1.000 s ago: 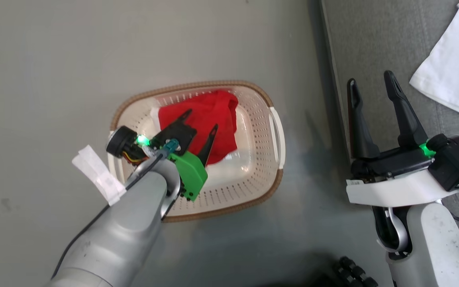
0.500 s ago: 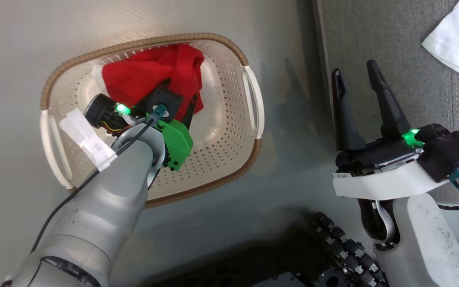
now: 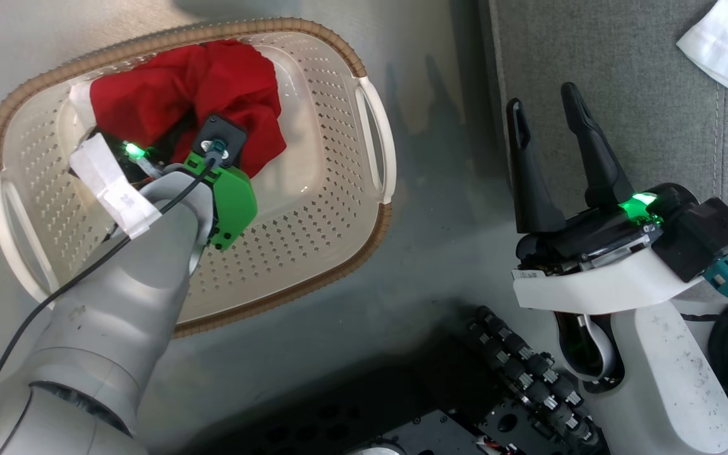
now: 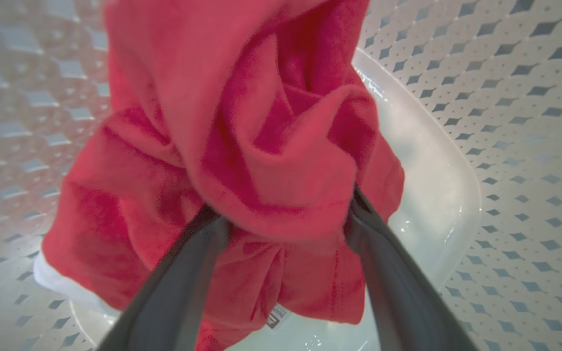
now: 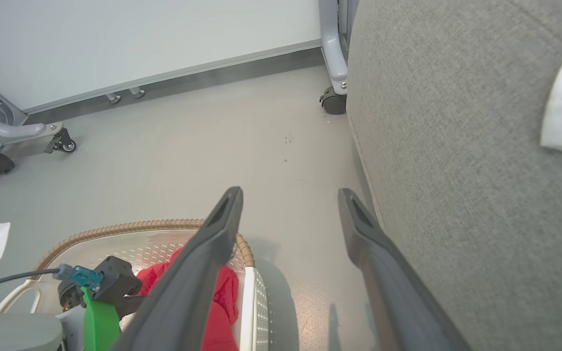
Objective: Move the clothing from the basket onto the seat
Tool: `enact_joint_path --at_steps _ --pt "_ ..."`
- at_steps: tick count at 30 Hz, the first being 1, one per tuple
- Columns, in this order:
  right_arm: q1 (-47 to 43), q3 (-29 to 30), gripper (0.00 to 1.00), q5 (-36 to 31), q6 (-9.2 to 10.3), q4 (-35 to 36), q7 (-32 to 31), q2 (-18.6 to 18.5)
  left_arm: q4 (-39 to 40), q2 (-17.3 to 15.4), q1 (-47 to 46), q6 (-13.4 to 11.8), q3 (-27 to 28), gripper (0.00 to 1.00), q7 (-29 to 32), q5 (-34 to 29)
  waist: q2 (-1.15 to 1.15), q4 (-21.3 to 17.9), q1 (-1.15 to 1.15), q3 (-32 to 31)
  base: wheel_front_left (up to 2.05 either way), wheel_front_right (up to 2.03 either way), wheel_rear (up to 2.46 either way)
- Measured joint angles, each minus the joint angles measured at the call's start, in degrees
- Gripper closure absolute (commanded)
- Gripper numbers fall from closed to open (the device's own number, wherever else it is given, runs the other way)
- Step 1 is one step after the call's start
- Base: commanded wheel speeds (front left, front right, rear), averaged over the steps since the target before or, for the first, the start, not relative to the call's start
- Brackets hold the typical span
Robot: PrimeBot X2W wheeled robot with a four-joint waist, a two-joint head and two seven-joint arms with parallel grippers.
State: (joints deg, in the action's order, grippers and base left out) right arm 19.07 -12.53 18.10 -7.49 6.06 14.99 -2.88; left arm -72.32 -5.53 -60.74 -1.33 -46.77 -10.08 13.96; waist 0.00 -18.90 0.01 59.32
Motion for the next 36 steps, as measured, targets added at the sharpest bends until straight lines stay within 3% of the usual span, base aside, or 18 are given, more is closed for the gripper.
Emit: enact_joint_path --at_steps 10,11,12,19,25,36 --pt "-0.1 -0.73 0.0 0.98 0.0 0.21 0.0 0.0 -0.85 -1.67 -0.88 -0.45 -0.67 0.0 2.44 0.35 0.0 -1.18 0.0 1.16 0.0 0.0 0.0" --pt "-0.14 -0.77 0.0 1.02 0.0 0.26 0.0 0.0 -0.88 -1.77 -0.9 -0.41 -0.62 0.56 2.53 0.48 0.0 -1.25 0.0 1.16 0.0 0.0 0.0" --pt "-0.2 -0.79 0.0 1.08 0.0 0.32 0.0 0.0 -0.92 -1.86 -0.91 -0.15 -0.48 1.0 2.61 0.74 0.0 -1.32 -0.01 1.16 0.0 0.0 0.0" --pt "-0.33 -0.8 0.0 1.27 0.0 0.55 0.0 0.0 -1.14 -2.45 -1.14 0.8 -0.22 1.0 1.85 2.02 0.0 -1.67 -0.01 0.96 0.0 0.0 0.0" --pt "0.69 -1.11 0.0 0.21 0.0 0.24 0.0 0.02 -0.56 -2.65 -1.11 1.57 0.74 1.0 -2.34 3.79 0.0 -1.8 -0.01 -0.42 0.0 0.0 0.0" --pt "-0.03 1.47 0.0 -3.38 0.0 -2.64 0.01 0.08 8.04 -1.33 5.76 3.11 2.43 1.0 -4.82 6.33 0.0 0.57 -0.01 -7.81 0.0 0.0 0.0"
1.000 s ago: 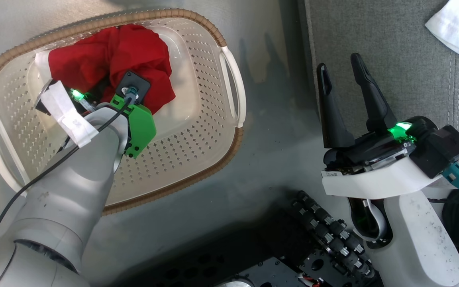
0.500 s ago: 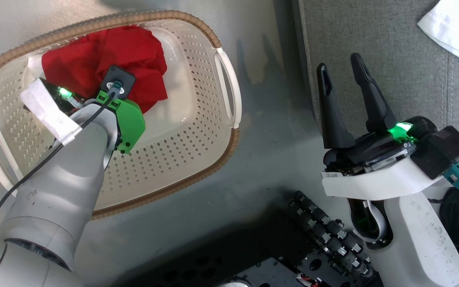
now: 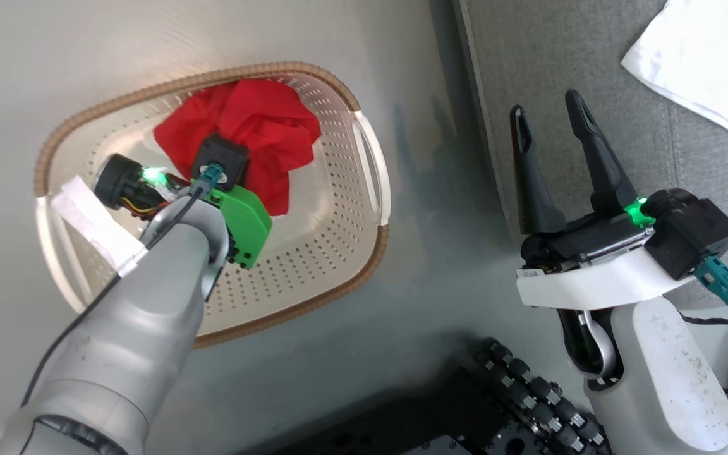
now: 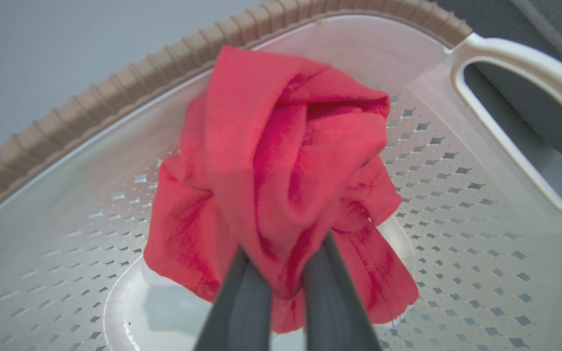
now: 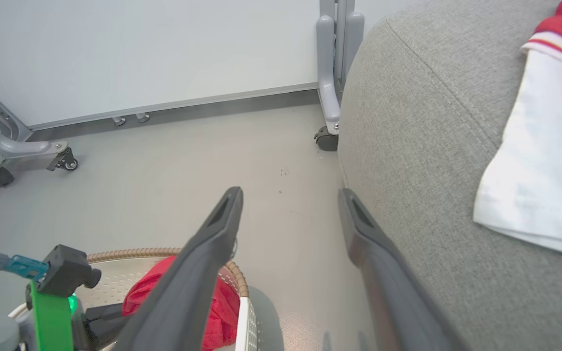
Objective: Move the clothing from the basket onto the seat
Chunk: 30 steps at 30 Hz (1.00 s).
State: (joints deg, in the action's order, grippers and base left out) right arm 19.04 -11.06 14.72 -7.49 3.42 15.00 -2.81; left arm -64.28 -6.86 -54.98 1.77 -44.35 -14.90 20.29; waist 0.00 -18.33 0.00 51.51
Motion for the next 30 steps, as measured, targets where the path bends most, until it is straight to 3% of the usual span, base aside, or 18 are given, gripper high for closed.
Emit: enact_joint_path --at_steps 12,30 --pt "-4.36 2.6 0.0 -3.11 0.0 -4.56 -0.83 0.01 18.97 -1.82 13.66 -1.56 6.04 1.0 -0.14 0.86 0.0 4.21 0.0 -12.41 0.0 0.0 0.0" --pt "-11.9 4.98 0.0 -5.37 0.0 -2.49 -6.61 0.01 46.91 -3.89 28.86 -4.15 19.48 1.0 -0.22 -0.29 0.0 10.51 -0.01 -29.87 0.0 0.0 0.0"
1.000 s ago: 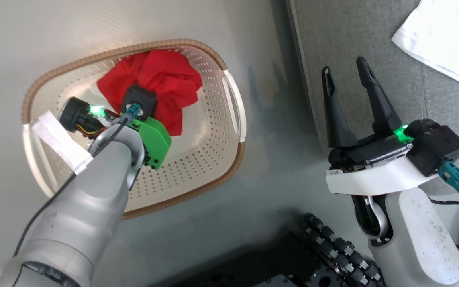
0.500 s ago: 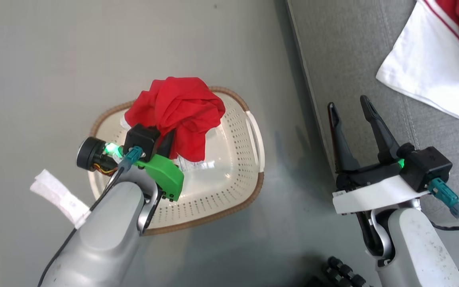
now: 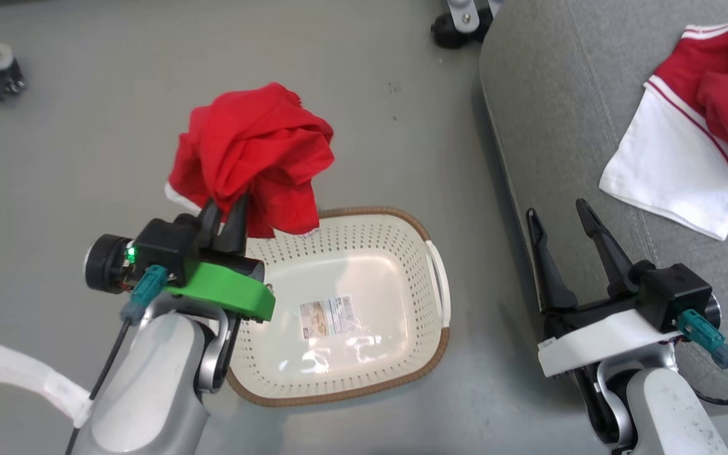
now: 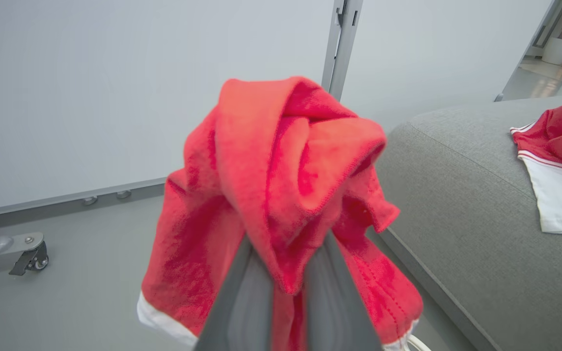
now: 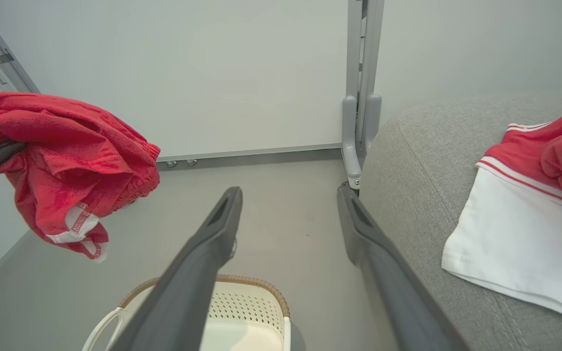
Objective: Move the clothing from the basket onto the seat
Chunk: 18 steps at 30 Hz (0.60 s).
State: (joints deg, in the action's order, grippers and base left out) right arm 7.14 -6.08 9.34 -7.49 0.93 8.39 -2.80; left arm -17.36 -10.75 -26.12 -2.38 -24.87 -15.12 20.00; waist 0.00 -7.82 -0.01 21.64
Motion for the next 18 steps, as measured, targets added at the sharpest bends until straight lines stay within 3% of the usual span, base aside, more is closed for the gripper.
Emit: enact_joint_path --at_steps 9,18 --pt "-3.53 0.15 0.0 -0.81 0.0 1.77 -2.89 0.0 10.44 -0.59 5.89 0.7 5.98 1.0 -0.01 -0.48 0.0 2.36 0.0 -7.36 0.0 0.0 0.0" --pt "-7.97 0.47 0.0 -0.93 0.0 3.74 -5.27 -0.01 16.89 -1.19 13.52 1.87 6.71 1.0 0.0 -1.2 0.0 3.77 0.0 -13.32 0.0 0.0 0.0"
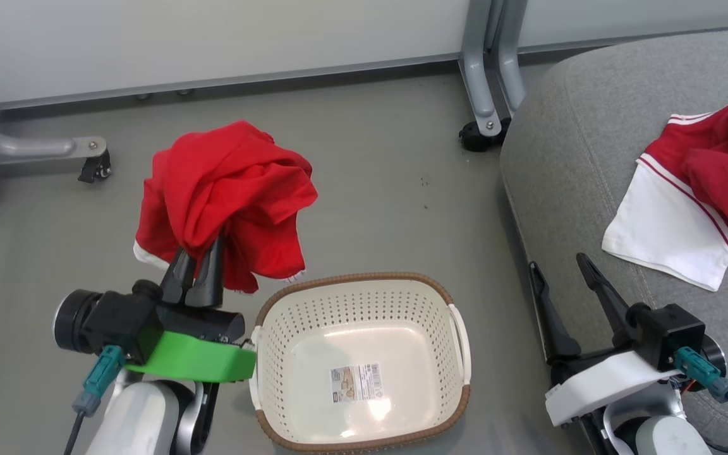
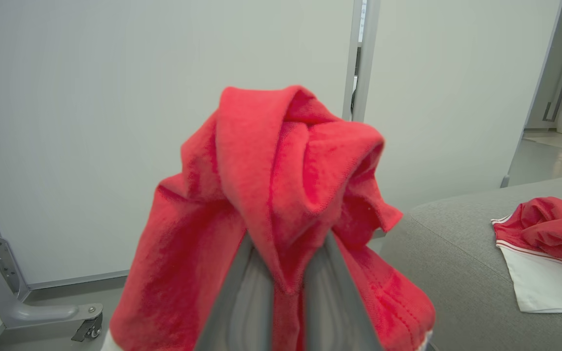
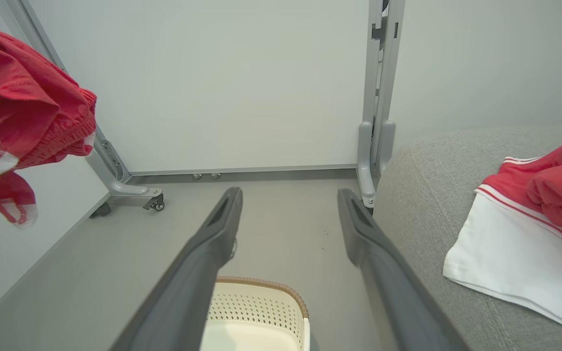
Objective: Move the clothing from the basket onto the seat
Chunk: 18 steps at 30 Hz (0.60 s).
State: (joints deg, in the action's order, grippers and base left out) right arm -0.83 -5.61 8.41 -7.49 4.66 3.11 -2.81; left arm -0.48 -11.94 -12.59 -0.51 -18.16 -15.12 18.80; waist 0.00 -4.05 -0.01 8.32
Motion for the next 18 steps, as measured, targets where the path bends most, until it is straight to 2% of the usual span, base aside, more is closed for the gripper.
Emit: enact_joint_path --at_steps 18 --pt "-5.73 -1.19 0.0 0.79 0.0 2.12 -3.32 0.0 7.01 -0.76 10.47 -1.88 -2.37 1.0 2.22 0.25 0.0 0.35 0.0 -7.61 0.0 0.0 0.0"
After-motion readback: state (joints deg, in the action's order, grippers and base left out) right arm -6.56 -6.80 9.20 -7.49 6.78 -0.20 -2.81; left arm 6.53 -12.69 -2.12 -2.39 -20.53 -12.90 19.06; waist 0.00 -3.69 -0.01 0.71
